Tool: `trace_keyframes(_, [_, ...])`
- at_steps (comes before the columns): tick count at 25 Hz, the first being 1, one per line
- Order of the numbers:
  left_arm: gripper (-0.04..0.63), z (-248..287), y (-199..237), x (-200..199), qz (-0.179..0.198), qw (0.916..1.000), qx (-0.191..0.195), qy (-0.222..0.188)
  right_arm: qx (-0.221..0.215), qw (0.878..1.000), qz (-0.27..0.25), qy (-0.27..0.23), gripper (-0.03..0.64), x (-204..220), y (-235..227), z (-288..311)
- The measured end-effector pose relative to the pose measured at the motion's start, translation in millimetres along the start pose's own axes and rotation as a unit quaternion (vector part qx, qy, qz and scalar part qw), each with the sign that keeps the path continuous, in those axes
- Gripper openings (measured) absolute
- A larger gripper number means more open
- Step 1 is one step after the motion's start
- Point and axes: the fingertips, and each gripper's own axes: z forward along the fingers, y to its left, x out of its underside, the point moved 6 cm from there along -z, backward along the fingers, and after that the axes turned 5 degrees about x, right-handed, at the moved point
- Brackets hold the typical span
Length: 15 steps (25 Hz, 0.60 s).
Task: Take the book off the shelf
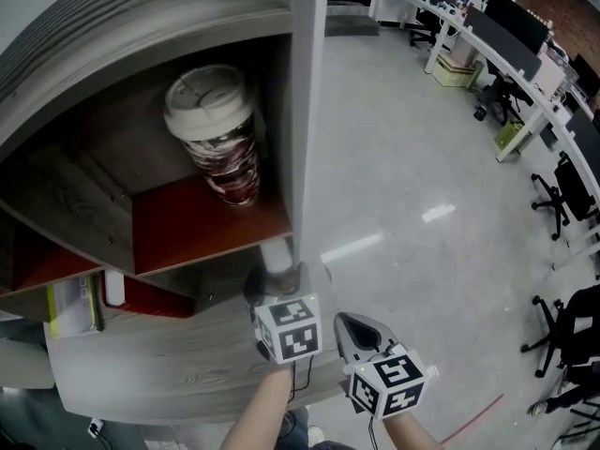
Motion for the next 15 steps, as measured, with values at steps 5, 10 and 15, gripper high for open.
trace_keyframes(5, [0.284, -1.3, 10.8, 1.1, -0.007, 1.0000, 0.000, 0.003, -0.004, 1.000, 0.003, 0.005, 0.008, 0.8, 2.7, 5.8])
trace_keyframes(10, [0.282, -0.6, 21.1, 1.6, -0.016, 0.9998, 0.010, 0.001, -0.013, 1.000, -0.002, 0.015, 0.008, -0.1, 9.7, 16.6])
trace_keyframes(15, [0.264, 3.3, 26.8, -3.0, -0.018, 0.9997, 0.013, -0.005, -0.024, 0.999, -0.005, 0.027, 0.008, -0.7, 18.3, 27.4])
